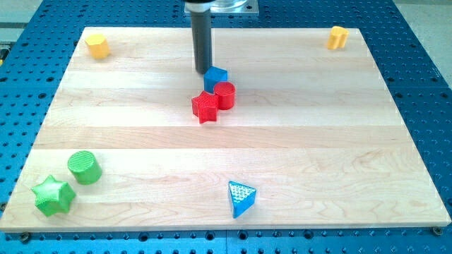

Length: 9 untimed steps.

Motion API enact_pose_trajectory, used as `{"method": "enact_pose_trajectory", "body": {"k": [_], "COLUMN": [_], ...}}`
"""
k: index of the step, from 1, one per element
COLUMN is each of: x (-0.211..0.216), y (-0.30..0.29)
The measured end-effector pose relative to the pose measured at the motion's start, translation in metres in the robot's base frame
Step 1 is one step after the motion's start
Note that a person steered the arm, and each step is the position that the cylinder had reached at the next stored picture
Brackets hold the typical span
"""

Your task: Move the cube into the red star

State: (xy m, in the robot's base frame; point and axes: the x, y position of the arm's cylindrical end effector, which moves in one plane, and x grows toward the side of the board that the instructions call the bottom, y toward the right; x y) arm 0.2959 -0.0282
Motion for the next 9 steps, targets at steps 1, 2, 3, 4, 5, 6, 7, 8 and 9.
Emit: {"method": "enact_pose_trajectory", "body": {"k": [1, 2, 3, 4, 5, 6, 7, 8, 9], "x": [-0.018, 0.007, 0.054, 0.093, 0.130, 0.142, 0.100, 0.061, 0.049], "y": [0.037, 0.048, 0.038, 0.004, -0.032, -0.046, -0.042, -0.034, -0.046]}}
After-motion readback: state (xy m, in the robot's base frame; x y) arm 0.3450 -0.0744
